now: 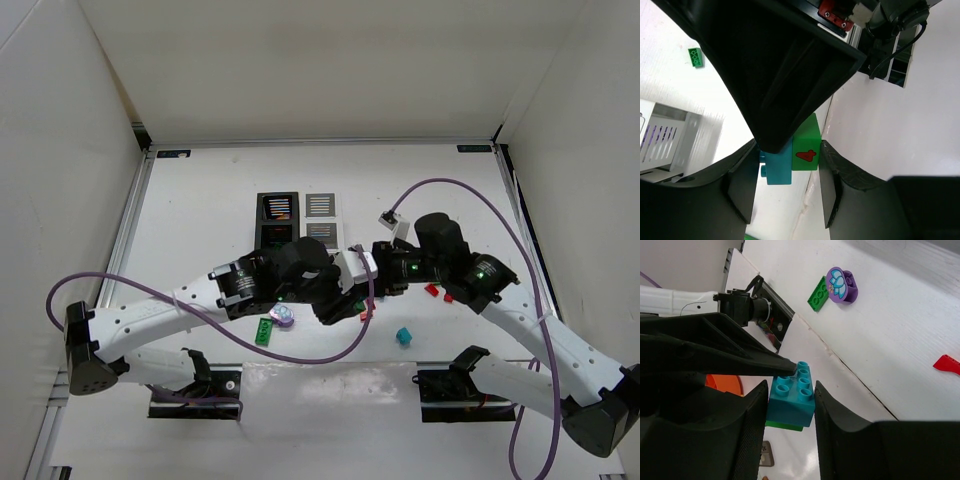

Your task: Sort the legos into containers by color

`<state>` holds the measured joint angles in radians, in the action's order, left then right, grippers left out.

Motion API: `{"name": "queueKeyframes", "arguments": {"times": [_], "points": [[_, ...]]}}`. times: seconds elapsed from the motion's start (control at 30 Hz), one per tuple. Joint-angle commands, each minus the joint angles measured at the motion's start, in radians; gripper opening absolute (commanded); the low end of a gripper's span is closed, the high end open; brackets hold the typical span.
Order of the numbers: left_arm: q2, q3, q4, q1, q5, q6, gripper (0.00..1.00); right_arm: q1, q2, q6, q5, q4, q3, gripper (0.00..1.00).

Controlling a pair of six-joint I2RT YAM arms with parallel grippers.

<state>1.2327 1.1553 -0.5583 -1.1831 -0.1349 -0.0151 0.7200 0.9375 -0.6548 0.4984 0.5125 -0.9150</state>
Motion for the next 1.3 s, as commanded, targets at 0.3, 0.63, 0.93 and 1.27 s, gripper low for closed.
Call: {"name": "queueKeyframes", "arguments": {"times": [0.3, 0.63, 0.93, 1.27], "points": [[0.007, 0.084, -0.02, -0.006, 0.049, -0.029, 0.66, -0.005, -0.016, -0.008, 0.052, -0.032, -0.048, 0.02], [0.005, 0.101, -0.04, -0.007, 0.063, -0.029, 0.83, -0.053, -0.045, -0.035, 0.059, -0.036, -0.045, 0.0], [-0.018, 0.107, -0.055, -0.107, 0.303, -0.017, 0.9, -0.267, -0.062, -0.265, -0.027, 0.092, -0.044, 0.0], [0.07, 0.112, 0.073, -0.216, 0.633, -0.086, 0.84, -0.209, -0.128, -0.523, -0.204, 0.152, -0.051, 0.0]]}}
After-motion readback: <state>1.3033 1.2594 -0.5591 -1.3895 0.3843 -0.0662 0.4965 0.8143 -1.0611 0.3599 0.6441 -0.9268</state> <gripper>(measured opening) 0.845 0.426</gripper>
